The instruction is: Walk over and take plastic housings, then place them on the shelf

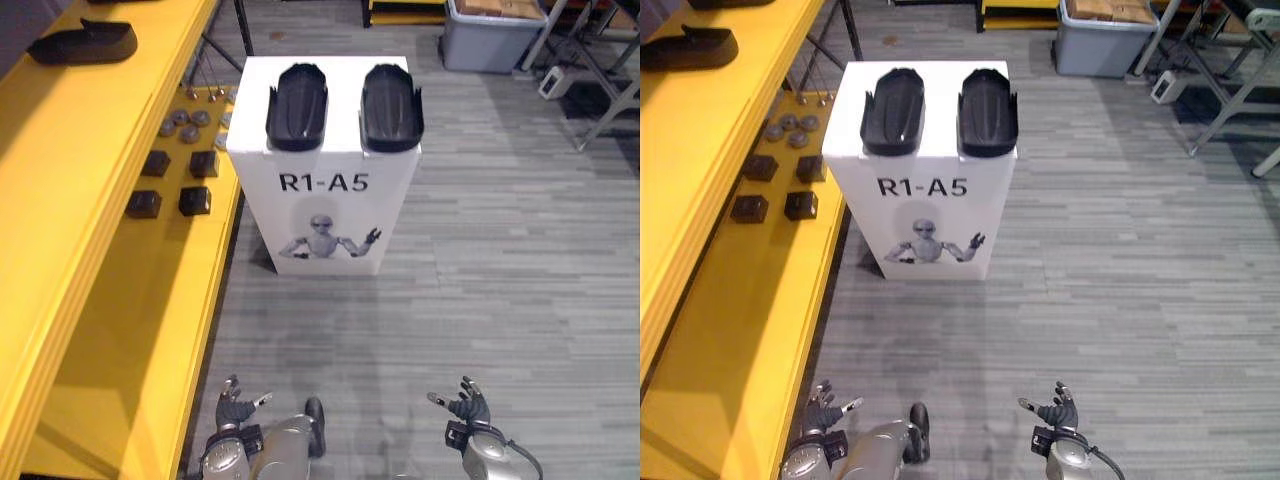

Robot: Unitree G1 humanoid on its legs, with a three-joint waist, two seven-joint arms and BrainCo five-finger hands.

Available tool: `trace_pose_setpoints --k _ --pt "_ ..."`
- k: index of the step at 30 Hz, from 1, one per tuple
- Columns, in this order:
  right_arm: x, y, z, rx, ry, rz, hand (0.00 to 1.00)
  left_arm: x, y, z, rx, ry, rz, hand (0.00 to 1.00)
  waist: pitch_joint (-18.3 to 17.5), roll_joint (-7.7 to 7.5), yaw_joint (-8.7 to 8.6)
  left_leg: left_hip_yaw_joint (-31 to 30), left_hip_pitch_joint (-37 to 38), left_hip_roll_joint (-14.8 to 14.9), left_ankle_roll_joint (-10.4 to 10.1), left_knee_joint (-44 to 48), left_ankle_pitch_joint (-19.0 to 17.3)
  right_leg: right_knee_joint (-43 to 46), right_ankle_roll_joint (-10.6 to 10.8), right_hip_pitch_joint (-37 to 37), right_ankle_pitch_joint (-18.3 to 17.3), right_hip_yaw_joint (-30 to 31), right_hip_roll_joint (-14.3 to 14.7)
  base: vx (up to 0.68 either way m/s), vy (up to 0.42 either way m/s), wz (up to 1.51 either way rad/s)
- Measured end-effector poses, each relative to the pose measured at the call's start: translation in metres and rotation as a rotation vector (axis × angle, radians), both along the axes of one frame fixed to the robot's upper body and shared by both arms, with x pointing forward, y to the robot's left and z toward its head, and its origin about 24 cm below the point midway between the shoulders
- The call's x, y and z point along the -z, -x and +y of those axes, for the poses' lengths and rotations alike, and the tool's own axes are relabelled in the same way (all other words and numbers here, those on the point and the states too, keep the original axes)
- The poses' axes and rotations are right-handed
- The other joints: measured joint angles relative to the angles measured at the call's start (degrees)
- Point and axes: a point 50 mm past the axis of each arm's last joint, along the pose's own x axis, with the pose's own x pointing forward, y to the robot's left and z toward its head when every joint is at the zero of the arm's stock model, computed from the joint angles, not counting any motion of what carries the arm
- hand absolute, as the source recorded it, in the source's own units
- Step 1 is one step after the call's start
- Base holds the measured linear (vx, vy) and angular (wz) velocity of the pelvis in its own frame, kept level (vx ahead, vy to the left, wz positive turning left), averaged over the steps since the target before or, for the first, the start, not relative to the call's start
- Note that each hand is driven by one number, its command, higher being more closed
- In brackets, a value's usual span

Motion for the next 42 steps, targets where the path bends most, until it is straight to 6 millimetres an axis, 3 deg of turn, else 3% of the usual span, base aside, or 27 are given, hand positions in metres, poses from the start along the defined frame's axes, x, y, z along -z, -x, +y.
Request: trace_pose_setpoints --k 1,3,5,6,8,9,10,12,14,15,16,18,21,22,26,32,35,37,42 --pt "0.002 0.004 0.001 -0.002 -0.006 0.012 0.0 0.001 0.001 -0.002 0.014 0.0 0.006 0.0 0.0 0.08 -0.06 -0.4 3.8 -0.5 0.4 -1.3 -0.7 6.2 -0.8 -4.0 -0.4 -0.3 -0.4 0.46 0.088 0.3" --pt "0.005 0.01 0.004 -0.005 -0.013 0.026 0.0 0.0 0.002 0.001 0.017 -0.013 0.007 0.0 -0.1 0.07 -1.05 -1.9 8.7 -0.7 0.4 -3.9 -1.4 6.2 -2.1 -8.8 -1.3 -4.1 -0.6 0.47 0.04 0.44" --pt "0.006 0.011 0.006 -0.017 -0.016 0.031 0.0 -0.001 -0.001 0.002 0.019 -0.016 -0.002 0.0 0.0 0.28 -2.11 -3.4 12.4 0.3 0.3 -6.4 -1.4 -2.2 -3.2 -12.2 -2.3 -8.5 0.0 0.44 -0.048 0.47" --pt "0.006 0.011 0.006 -0.017 -0.017 0.032 0.0 -0.003 -0.005 0.003 0.022 -0.02 -0.014 0.0 0.0 0.42 -2.6 -4.5 13.8 1.3 -0.4 -6.9 -1.8 -10.4 -3.7 -14.0 -2.0 -9.8 1.2 0.57 -0.158 0.5" --pt "0.007 0.012 0.006 -0.015 -0.016 0.035 0.0 -0.005 -0.009 0.006 0.026 -0.031 -0.024 0.0 -0.2 0.12 -3.03 -6.2 15.8 2.6 -2.9 -7.2 -3.4 -25.0 -6.1 -14.5 1.1 -8.9 3.4 0.59 -0.23 0.61" --pt "0.011 0.019 0.005 -0.009 -0.018 0.067 0.0 -0.005 -0.008 0.009 0.026 -0.038 -0.018 0.0 -0.6 -0.2 -3.15 -8.2 18.5 3.8 -5.3 -7.2 -5.0 -31.9 -8.8 -13.0 12.9 -7.1 5.2 0.54 -0.278 0.43" --pt "0.012 0.022 0.001 -0.007 -0.01 0.082 0.0 -0.002 -0.006 0.005 0.022 -0.025 -0.005 0.0 -1.0 1.13 -2.89 -8.7 18.7 5.0 -5.7 -7.0 -5.4 -31.8 -9.6 -12.3 12.6 -8.0 6.3 0.64 -0.334 0.31" --pt "0.009 0.016 0.0 -0.008 -0.005 0.065 0.0 0.0 -0.005 0.001 0.021 -0.014 0.001 0.0 -1.8 1.85 -2.7 -9.3 17.3 6.6 -7.2 -4.3 -4.6 -30.7 -11.1 -12.3 10.9 -8.9 7.2 0.36 -0.21 0.09" --pt "0.007 0.012 0.0 -0.002 -0.008 0.044 0.0 -0.001 -0.009 -0.009 0.008 0.022 -0.013 0.0 -1.4 2.5 -3.12 -9.4 12.0 9.0 -9.8 11.9 -2.2 -32.8 -11.8 -7.0 9.2 -11.6 8.4 0.46 -0.281 0.44" --pt "0.007 0.013 0.001 -0.003 -0.009 0.043 0.0 -0.001 -0.011 -0.011 0.0 0.033 -0.019 0.0 -1.3 2.48 -3.0 -9.0 9.2 10.0 -9.8 18.9 0.1 -34.5 -12.3 -4.4 8.8 -12.0 8.7 0.44 -0.268 0.45" --pt "0.004 0.01 0.008 -0.01 -0.024 0.017 0.0 -0.004 -0.014 -0.015 -0.008 0.048 -0.041 0.0 -1.2 2.28 -2.02 -6.6 3.9 13.4 -9.6 30.2 -1.2 -38.4 -12.6 0.8 8.6 -12.1 9.9 0.32 -0.184 0.18" --pt "0.0 0.005 0.008 -0.002 -0.023 -0.013 0.0 -0.005 -0.016 -0.017 -0.007 0.055 -0.051 0.0 -1.4 1.95 -1.09 -4.0 0.8 14.6 -9.5 29.5 -3.4 -40.4 -12.6 2.8 8.6 -12.1 9.9 0.26 -0.098 -0.2" --pt "-0.002 0.003 0.006 0.031 -0.037 -0.035 0.0 -0.005 -0.016 -0.019 -0.009 0.061 -0.052 0.0 -2.1 2.62 -0.57 -5.0 -0.6 13.6 -8.8 9.2 -2.5 -42.6 -11.9 4.7 8.6 -10.8 9.9 0.22 0.083 -0.36" --pt "-0.001 0.007 0.002 0.049 -0.033 -0.023 0.0 -0.005 -0.016 -0.021 -0.011 0.065 -0.05 0.0 -2.9 3.95 -0.75 -7.4 -0.1 12.9 -7.7 -1.6 5.2 -42.6 -10.5 4.4 8.0 -9.7 10.5 0.21 0.187 -0.41" --pt "0.011 0.028 0.006 0.111 -0.072 0.036 0.0 -0.005 -0.015 -0.015 -0.007 0.045 -0.045 0.0 -3.9 1.36 -0.79 -5.0 4.7 9.6 -6.3 -8.0 7.1 -42.7 -7.8 5.4 6.9 -7.4 7.3 0.17 0.171 -0.2" --pt "0.007 0.029 0.006 0.155 -0.095 0.003 0.0 -0.002 -0.006 -0.003 -0.011 0.015 -0.019 0.0 -5.1 1.19 -1.4 -2.1 9.0 7.6 -5.5 -15.0 8.9 -43.4 -6.7 5.4 6.6 -4.7 5.9 0.06 0.073 -0.21" --pt "-0.018 0.016 -0.01 0.197 -0.038 -0.133 0.0 -0.001 -0.002 0.0 -0.02 0.009 -0.012 0.0 -5.3 1.18 -1.41 -1.1 10.0 7.6 -5.5 -17.2 9.5 -43.6 -6.6 4.7 6.6 -3.9 6.2 0.05 0.016 -0.18" --pt "-0.055 0.002 -0.029 0.218 0.044 -0.303 0.0 -0.001 0.004 0.002 -0.026 0.004 -0.009 0.0 -5.4 1.13 -1.52 0.1 10.6 7.5 -5.6 -18.5 9.7 -43.6 -6.6 4.3 6.5 -2.8 6.6 0.05 0.016 -0.23" --pt "-0.111 -0.017 -0.051 0.157 0.192 -0.513 0.0 0.0 0.016 0.008 -0.018 -0.018 0.016 0.0 -6.7 0.22 -2.45 -0.1 10.6 7.2 -5.6 -19.7 9.8 -44.8 -6.6 4.3 6.5 -2.7 6.8 0.06 0.017 -0.01"
